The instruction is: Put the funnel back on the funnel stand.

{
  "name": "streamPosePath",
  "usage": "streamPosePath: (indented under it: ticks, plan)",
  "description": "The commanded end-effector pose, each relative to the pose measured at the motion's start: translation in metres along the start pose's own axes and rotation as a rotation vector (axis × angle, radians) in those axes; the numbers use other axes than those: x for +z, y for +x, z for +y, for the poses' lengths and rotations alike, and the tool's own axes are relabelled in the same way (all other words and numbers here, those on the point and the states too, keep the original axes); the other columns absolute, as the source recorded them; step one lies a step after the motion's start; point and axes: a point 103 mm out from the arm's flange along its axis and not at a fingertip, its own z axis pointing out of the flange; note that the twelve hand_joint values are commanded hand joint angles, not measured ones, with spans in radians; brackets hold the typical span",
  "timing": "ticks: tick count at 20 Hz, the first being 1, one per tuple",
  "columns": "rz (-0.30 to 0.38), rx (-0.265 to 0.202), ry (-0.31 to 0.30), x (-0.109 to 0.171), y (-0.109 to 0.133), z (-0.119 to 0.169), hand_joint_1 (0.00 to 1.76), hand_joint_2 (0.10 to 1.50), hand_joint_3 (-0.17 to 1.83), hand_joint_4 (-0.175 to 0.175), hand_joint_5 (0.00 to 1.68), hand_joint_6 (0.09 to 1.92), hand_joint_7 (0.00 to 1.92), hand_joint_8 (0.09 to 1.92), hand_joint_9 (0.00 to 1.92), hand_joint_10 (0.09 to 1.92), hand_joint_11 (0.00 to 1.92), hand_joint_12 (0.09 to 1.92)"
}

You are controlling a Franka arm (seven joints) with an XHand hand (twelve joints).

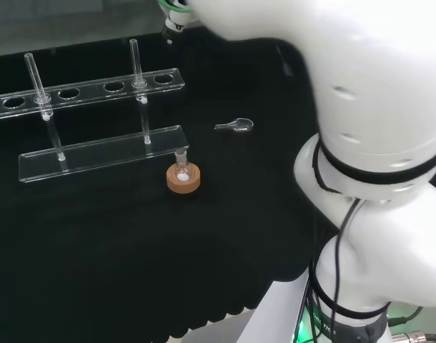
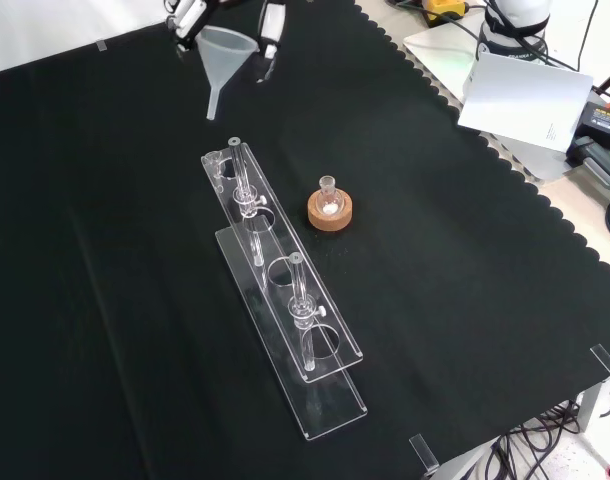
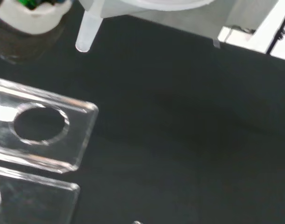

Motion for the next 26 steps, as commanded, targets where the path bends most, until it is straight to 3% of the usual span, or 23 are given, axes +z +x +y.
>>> streamPosePath:
  ticks: [1, 11, 26]
  plan:
    - [-0.025, -0.04, 0.04, 0.032, 0.029, 0.021, 0.99, 1.12, 0.04, 0.175, 0.92, 1.09, 0.85, 0.7, 1.26, 0.22, 0.88, 1.06]
    - [-0.019, -0.042, 0.04, 0.034, 0.028, 0.021, 0.99, 1.12, 0.03, 0.175, 0.92, 1.09, 0.85, 0.7, 1.26, 0.22, 0.89, 1.06]
    - [-0.013, -0.078, 0.09, 0.048, 0.022, 0.024, 0.99, 1.12, 0.02, 0.175, 0.92, 1.09, 0.85, 0.7, 1.26, 0.22, 0.89, 1.05]
